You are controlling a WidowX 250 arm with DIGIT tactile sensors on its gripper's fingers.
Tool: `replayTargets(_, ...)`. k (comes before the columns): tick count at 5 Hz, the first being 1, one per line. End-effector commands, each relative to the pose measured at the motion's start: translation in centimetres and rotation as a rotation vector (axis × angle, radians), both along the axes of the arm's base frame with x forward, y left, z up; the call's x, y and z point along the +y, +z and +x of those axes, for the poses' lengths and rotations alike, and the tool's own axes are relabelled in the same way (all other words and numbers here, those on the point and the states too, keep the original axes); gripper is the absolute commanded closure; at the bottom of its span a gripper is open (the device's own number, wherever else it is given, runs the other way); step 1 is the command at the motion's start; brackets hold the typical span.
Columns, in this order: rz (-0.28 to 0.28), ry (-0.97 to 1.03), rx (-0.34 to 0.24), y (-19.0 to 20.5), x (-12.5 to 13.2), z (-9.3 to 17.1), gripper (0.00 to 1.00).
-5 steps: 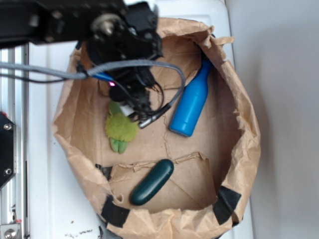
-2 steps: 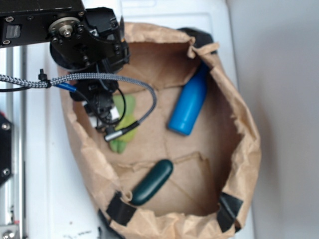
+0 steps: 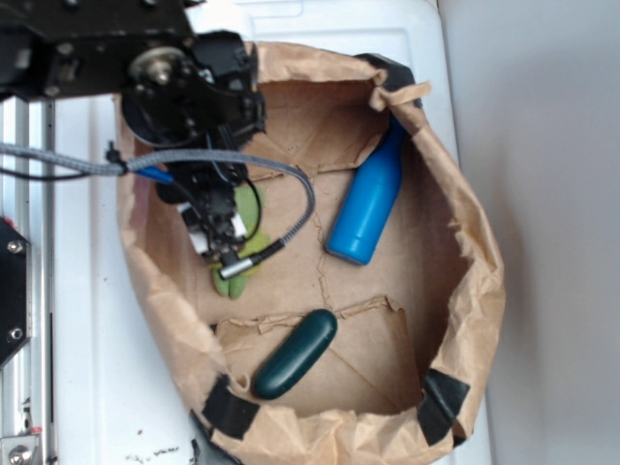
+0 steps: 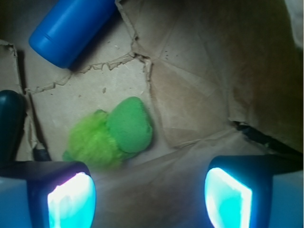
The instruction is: Grab the green animal.
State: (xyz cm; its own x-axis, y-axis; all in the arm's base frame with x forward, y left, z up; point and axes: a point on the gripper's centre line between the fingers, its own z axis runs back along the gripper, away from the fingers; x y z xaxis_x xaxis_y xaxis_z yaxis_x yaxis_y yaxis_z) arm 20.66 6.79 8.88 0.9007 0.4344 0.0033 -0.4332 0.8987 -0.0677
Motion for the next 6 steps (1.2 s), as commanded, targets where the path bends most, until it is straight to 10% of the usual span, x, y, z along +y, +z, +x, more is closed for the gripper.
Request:
replayTargets(1, 0.051, -0.004, -0.03, -1.2, 0.1, 2.5, 0.0)
replayTargets(2, 0.075, -0.034, -0.021, -2.4, 0.2, 2.2, 0.0)
replayTargets(4, -0.077, 0.419, 0.066, -3.2, 0.8, 3.6, 0.0)
replayTargets(6, -0.074, 0.38, -0.039, -3.8, -0.6, 3.7, 0.0)
